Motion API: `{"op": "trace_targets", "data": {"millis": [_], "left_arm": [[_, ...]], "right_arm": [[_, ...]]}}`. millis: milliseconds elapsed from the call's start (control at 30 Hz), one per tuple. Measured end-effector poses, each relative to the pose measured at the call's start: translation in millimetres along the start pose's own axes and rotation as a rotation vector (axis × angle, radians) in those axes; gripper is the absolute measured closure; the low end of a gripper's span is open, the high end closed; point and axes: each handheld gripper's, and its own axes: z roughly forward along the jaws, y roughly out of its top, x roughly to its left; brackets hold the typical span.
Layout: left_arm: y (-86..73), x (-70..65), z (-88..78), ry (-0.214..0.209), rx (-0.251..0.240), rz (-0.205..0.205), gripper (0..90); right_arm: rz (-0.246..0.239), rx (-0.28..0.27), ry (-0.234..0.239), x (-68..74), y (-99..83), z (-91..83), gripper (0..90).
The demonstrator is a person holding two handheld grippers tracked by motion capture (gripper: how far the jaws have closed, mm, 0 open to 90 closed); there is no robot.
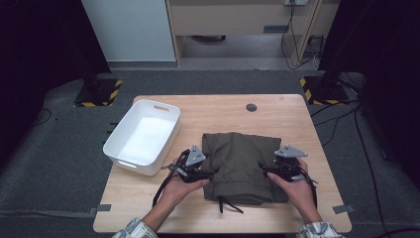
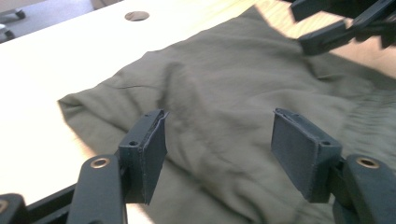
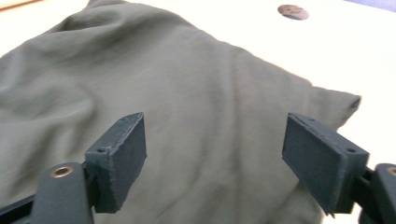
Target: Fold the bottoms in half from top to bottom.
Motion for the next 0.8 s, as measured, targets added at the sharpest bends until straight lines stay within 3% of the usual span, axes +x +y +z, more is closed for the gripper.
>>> {"op": "trace_targets", "data": {"millis": [167, 300, 467, 600, 667, 800], "left_arm": [[1.7, 14.4, 9.1, 0.035, 0.017, -0.015, 33.3], [8.6, 27.9, 11.9, 0.072, 0.007, -0.021, 33.4], [15.4, 45.8, 19.0, 0.121, 0.006, -0.028, 36.5], [21.0, 55.5, 31.4, 0.139, 0.012, -0.034, 37.5], [24.8, 58.5, 39.6, 0.151, 0.020, -0.036, 37.7], [30.9, 59.7, 50.1, 0.159, 0.017, -0.046, 38.1]], "right_arm": [[0.034, -0.028, -0.020, -17.5, 9.2, 1.8, 19.3], [0.098, -0.057, -0.043, -38.2, 14.4, -1.7, 36.9], [0.116, -0.038, -0.069, -61.5, 17.1, 7.9, 52.9], [0.136, 0.004, -0.097, -74.2, 19.6, 24.5, 53.3], [0.178, 0.023, -0.084, -82.1, 19.0, 34.2, 51.7], [0.208, 0.074, -0.088, -92.5, 14.0, 51.3, 50.0]]}}
